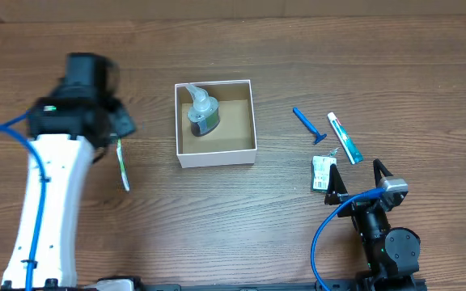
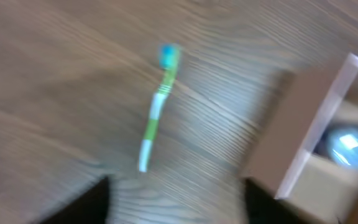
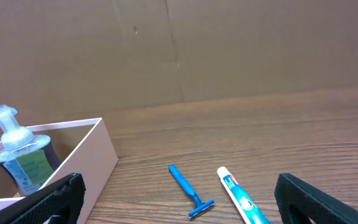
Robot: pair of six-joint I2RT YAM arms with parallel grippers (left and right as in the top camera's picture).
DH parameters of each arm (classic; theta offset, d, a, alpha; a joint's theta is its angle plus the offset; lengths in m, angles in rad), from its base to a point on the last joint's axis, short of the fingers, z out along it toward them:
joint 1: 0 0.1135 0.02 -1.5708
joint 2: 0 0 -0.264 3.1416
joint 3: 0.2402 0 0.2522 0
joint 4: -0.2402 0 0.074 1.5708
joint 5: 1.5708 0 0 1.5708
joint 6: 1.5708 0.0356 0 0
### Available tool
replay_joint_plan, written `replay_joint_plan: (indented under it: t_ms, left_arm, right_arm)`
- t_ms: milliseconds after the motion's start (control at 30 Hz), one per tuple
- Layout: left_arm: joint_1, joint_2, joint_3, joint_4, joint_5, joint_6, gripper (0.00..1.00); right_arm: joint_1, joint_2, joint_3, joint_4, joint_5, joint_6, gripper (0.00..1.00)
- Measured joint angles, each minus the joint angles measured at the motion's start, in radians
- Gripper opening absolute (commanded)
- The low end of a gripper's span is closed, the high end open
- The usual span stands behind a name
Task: Pack container
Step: 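Move left gripper to the green toothbrush and grasp it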
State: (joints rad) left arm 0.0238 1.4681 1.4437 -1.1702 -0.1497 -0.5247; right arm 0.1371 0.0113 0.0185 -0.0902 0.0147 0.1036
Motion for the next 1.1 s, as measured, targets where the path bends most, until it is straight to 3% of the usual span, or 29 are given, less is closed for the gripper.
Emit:
replay_joint_plan:
  t_ms: [200, 400, 533, 600, 800, 967, 1100]
  left_arm:
    - [0.158, 0.0, -0.002, 0.035, 0.025, 0.029, 0.99]
    - [0.183, 0.042, -0.002, 0.064, 0.037, 0.077, 0.99]
    - [0.183, 0.14, -0.003, 0.066, 0.042, 0.091, 0.86]
    - [0.184, 0.2, -0.005, 0.067, 0.044, 0.103, 0.84]
    - [0.184, 0.339, -0.071, 0.131, 0.107, 0.14, 0.9]
    - [0.184, 0.369, -0.172, 0.234, 0.158, 0.163, 0.99]
    - [0.184, 0.37, -0.221, 0.281, 0.171, 0.166, 1.0]
  right_arm:
    - [0.0, 0.0, 0.0, 0.0, 0.0, 0.0, 1.0]
    - [0.0, 0.0, 0.0, 0.0, 0.0, 0.0, 1.0]
    - [0.0, 0.0, 0.0, 0.0, 0.0, 0.0, 1.0]
    - [0.0, 0.0, 0.0, 0.0, 0.0, 0.0, 1.0]
    - [0.0, 0.0, 0.0, 0.0, 0.0, 0.0, 1.0]
    - [0.0, 0.0, 0.0, 0.0, 0.0, 0.0, 1.0]
    - [0.0, 0.0, 0.0, 0.0, 0.0, 0.0, 1.0]
